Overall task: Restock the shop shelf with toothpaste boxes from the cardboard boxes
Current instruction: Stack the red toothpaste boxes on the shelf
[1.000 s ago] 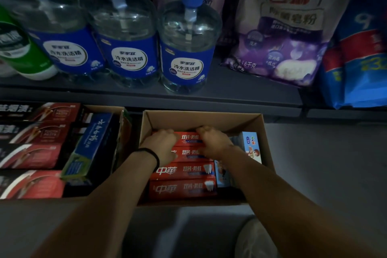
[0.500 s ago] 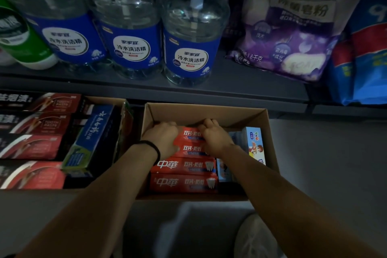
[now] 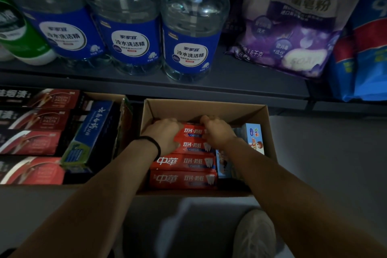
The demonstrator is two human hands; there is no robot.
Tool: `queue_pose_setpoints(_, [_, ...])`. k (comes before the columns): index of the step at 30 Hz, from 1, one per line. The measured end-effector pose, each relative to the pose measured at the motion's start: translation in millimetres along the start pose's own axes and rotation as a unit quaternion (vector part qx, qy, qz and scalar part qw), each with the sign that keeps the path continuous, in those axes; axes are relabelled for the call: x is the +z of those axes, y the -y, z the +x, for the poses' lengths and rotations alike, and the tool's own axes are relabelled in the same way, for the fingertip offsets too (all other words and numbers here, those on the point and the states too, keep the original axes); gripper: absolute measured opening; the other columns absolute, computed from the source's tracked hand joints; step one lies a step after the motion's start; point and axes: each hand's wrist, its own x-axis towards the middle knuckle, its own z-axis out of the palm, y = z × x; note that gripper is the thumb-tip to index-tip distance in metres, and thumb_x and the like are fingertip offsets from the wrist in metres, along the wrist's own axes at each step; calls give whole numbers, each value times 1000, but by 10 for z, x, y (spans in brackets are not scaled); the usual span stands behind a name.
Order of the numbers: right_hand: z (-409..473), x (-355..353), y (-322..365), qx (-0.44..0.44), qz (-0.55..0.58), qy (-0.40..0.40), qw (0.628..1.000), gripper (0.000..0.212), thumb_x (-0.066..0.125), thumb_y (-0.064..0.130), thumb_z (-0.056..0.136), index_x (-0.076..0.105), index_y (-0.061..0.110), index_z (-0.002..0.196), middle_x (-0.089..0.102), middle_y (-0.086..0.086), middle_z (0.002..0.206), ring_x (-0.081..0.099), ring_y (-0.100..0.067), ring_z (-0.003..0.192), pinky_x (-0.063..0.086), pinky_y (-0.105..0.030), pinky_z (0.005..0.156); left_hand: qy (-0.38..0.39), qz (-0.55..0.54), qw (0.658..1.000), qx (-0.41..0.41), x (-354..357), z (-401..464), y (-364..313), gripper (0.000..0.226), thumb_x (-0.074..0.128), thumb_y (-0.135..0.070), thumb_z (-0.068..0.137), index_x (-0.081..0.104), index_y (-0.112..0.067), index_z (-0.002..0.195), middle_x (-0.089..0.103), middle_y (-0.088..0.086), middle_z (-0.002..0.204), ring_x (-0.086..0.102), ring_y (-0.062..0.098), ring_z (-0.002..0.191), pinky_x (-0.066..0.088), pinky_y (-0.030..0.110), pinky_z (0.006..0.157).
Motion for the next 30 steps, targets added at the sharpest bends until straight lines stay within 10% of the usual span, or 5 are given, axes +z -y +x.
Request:
queue_pose_setpoints(12, [-11, 105, 79, -17, -115, -40, 992, 41, 61, 24, 88, 53, 10, 126, 49, -11, 130, 42, -27, 121, 33, -38, 106, -5, 4, 1000, 1, -17, -31, 31, 45, 66, -28, 86, 55, -22, 129, 54, 1, 125, 54, 20, 113, 46, 37, 98])
queue_pose_setpoints(30, [-551, -728, -8, 6, -115, -58, 992, 36, 62, 41, 89, 54, 17, 115, 65, -3, 109, 62, -24, 95, 43, -30, 72, -6, 8, 1000, -16, -154, -289, -73, 54, 68, -26, 84, 50, -22, 134, 53, 2, 132, 54, 19, 117, 47, 37, 99])
